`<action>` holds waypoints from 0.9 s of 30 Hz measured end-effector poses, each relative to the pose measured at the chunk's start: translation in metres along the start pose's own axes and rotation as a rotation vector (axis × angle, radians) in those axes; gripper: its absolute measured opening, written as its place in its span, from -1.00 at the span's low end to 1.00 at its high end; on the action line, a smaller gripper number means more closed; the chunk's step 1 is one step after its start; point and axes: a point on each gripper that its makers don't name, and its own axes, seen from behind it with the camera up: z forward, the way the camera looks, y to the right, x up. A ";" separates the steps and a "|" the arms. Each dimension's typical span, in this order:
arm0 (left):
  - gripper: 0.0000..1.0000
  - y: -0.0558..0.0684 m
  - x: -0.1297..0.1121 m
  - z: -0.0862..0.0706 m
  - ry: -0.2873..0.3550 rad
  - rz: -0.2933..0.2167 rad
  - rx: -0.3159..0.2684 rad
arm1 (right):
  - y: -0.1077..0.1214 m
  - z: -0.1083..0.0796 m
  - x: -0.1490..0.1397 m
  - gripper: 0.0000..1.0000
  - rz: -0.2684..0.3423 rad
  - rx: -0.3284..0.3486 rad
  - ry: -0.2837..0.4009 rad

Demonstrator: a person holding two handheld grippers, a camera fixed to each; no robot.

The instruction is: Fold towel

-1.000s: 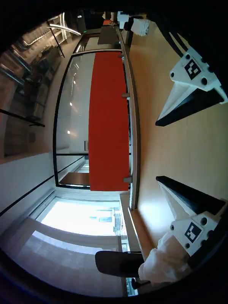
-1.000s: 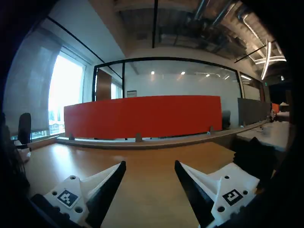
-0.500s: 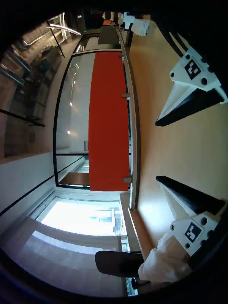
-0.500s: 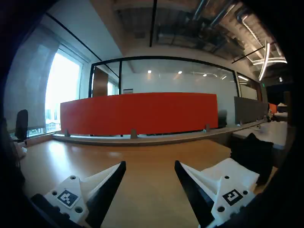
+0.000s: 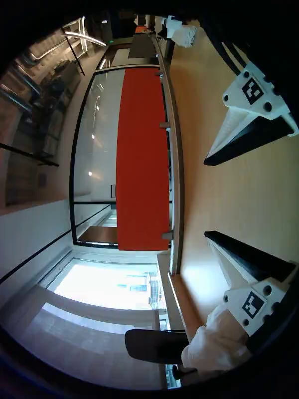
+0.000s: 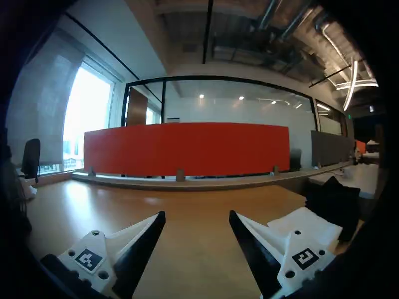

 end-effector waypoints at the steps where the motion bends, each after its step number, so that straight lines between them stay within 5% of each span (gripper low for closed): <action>1: 0.94 0.000 0.000 0.000 0.000 0.000 0.000 | -0.001 0.000 0.000 0.98 -0.002 0.002 0.000; 27: 0.94 -0.001 0.000 0.000 0.000 0.000 0.000 | -0.001 0.001 -0.002 0.98 -0.004 0.003 -0.001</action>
